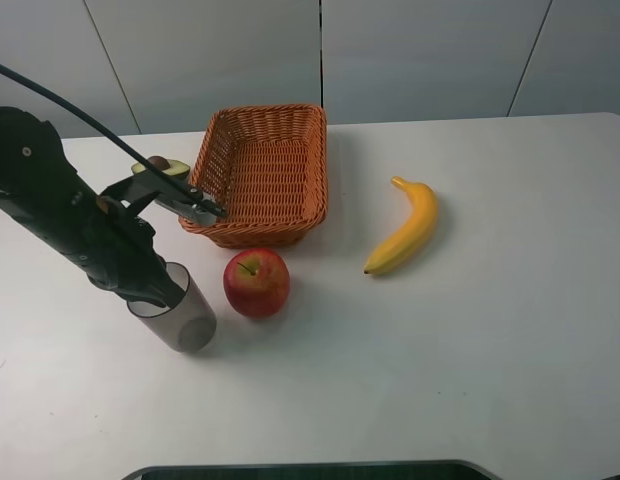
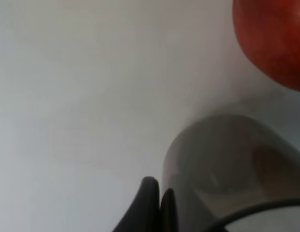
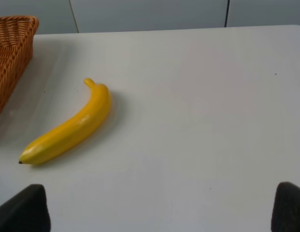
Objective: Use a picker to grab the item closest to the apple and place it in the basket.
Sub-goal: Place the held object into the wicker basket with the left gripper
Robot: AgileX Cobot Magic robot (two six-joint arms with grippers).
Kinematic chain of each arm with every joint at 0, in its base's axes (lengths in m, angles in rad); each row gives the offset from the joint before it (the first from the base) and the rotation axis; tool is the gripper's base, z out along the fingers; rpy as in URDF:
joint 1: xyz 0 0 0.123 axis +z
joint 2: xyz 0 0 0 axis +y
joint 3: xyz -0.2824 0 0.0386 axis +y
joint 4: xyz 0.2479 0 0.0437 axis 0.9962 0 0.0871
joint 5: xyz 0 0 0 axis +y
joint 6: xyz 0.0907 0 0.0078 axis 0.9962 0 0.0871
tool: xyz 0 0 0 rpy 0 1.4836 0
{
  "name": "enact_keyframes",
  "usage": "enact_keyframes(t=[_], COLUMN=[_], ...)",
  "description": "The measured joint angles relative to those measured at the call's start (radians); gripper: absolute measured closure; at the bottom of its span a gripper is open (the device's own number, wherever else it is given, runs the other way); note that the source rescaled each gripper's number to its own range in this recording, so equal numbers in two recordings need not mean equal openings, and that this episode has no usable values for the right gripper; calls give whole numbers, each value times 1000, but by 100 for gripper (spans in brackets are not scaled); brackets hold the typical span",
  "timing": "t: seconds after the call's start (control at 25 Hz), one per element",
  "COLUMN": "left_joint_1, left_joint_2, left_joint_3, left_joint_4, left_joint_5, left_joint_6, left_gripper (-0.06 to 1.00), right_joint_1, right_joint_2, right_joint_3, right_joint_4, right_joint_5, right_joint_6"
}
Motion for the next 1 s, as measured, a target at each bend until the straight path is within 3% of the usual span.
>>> enact_keyframes(t=[0.4,0.68,1.0], left_joint_1=[0,0,0], left_joint_2=[-152,-168,27], left_joint_3=[-151,-324,-542], left_joint_4=[-18,29,152], left_joint_5=[314,344,322], left_joint_6=[-4,-80,-190], left_gripper=[94,94,94], right_joint_1=[0,0,0], right_joint_2=[0,0,0], right_joint_3=[0,0,0], right_joint_4=[0,0,0], right_joint_5=[0,0,0], right_joint_6=[0,0,0])
